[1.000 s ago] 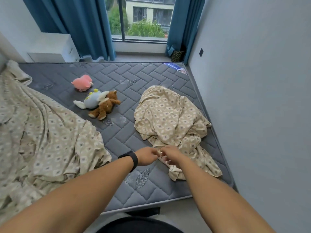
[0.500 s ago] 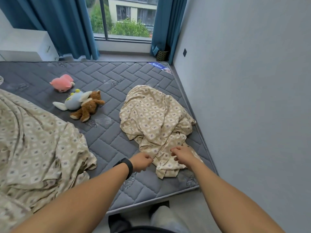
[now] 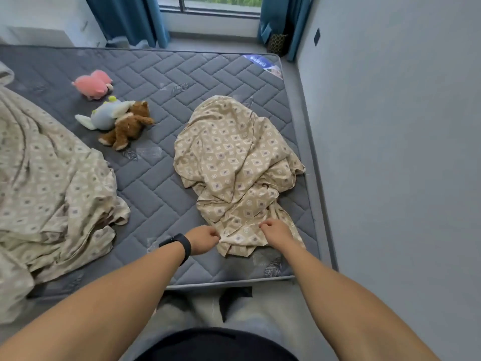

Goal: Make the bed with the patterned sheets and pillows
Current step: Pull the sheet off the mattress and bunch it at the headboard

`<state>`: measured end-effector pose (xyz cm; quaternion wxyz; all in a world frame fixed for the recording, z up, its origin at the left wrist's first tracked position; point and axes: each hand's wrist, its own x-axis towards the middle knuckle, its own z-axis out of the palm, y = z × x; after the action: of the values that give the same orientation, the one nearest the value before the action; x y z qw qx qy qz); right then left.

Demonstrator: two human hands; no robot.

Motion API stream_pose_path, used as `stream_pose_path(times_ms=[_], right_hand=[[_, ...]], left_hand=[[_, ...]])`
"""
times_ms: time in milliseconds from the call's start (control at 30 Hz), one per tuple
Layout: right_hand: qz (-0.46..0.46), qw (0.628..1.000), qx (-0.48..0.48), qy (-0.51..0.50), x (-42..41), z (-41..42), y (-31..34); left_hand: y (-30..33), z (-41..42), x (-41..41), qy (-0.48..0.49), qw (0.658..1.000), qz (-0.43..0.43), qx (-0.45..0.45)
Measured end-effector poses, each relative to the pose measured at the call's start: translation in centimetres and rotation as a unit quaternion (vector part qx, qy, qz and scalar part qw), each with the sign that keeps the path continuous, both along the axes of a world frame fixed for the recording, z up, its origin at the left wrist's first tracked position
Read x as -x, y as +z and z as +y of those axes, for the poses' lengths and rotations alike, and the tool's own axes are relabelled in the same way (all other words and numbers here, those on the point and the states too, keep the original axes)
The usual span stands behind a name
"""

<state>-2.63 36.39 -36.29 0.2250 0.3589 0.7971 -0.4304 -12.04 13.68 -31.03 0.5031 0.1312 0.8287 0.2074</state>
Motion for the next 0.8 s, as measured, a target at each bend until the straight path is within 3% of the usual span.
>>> stream_pose_path(times_ms=[200, 300, 400, 467, 567, 700, 800], right_hand=[[-0.108, 0.982, -0.019, 0.152, -0.1, 1.1, -7.1], [-0.154, 0.942, -0.069, 0.290, 0.1, 1.8, -8.8], [-0.195, 0.931, -0.040, 0.307, -0.2, 2.6, -12.8], [-0.201, 0.954, 0.045, 0.218, 0.7, 2.7, -15.1], [-0.153, 0.961, 0.223, -0.060, 4.1, 3.0, -17.4], [-0.088, 0.935, 0.280, -0.200, 10.0, 4.2, -20.6], [-0.097, 0.903, 0.303, -0.290, 12.2, 4.8, -21.3]], left_hand=[[-2.1, 3.1, -2.5, -0.004, 1.000, 0.002, 0.028], [-3.7, 3.4, -3.1, -0.024, 0.998, -0.012, 0.063], [-6.3, 4.3, -3.5, -0.042, 0.992, -0.040, 0.109], [-7.7, 5.0, -3.5, -0.039, 0.991, -0.045, 0.123], [-9.3, 6.2, -3.5, -0.033, 0.991, -0.047, 0.121], [-10.6, 7.9, -2.7, -0.031, 0.993, -0.042, 0.102], [-10.8, 8.6, -1.8, -0.031, 0.994, -0.030, 0.098]])
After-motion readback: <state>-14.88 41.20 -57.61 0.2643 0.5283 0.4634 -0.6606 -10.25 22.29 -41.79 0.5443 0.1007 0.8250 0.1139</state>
